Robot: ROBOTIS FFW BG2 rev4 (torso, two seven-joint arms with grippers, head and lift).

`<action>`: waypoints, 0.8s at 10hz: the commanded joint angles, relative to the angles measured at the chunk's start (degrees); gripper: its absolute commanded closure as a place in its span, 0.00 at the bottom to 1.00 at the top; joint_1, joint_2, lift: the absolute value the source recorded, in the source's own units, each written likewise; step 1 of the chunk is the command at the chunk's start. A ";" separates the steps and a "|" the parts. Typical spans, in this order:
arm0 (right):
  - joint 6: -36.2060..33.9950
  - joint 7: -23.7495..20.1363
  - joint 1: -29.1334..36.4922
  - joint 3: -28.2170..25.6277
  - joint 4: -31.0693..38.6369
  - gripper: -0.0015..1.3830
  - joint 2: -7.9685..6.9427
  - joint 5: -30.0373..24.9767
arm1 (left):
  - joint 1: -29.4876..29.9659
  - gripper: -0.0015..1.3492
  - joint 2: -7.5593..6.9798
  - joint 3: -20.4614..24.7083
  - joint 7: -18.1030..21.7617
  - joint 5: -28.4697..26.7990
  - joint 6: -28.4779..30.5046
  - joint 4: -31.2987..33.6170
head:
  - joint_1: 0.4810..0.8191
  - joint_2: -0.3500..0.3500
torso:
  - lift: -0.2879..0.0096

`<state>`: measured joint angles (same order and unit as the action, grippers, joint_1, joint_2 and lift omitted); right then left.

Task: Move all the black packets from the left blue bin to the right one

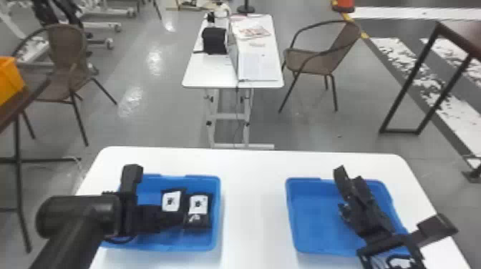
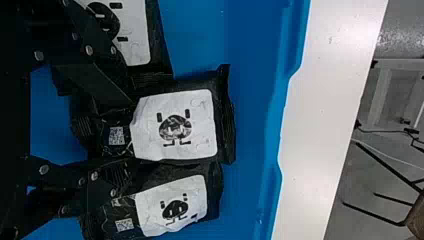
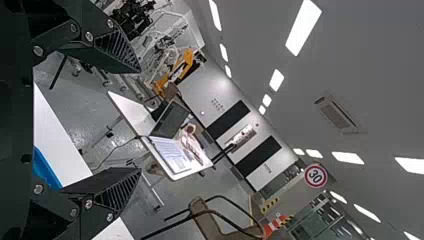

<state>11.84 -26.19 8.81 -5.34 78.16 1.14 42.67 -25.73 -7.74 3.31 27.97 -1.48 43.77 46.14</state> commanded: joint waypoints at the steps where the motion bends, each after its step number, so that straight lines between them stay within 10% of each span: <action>1: -0.06 0.00 -0.02 0.07 -0.20 0.25 -0.09 0.22 | -0.29 0.80 -0.08 -0.05 2.88 -4.32 -3.51 0.09 | 0.63 0.49 | 0.97; 4: -0.06 0.00 -0.46 0.77 -0.64 0.25 -0.09 0.74 | 1.12 0.86 -0.52 0.56 8.85 -8.89 -11.60 1.05 | 0.63 0.50 | 0.97; 8: -0.15 -0.35 -0.20 1.47 -0.46 0.25 0.00 1.01 | 13.77 0.86 1.06 4.08 16.67 -5.37 -18.54 21.18 | 0.63 0.49 | 0.97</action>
<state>11.72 -26.57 8.58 -3.97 77.66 1.08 43.67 -13.84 -7.01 7.31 44.62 -7.28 25.76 63.78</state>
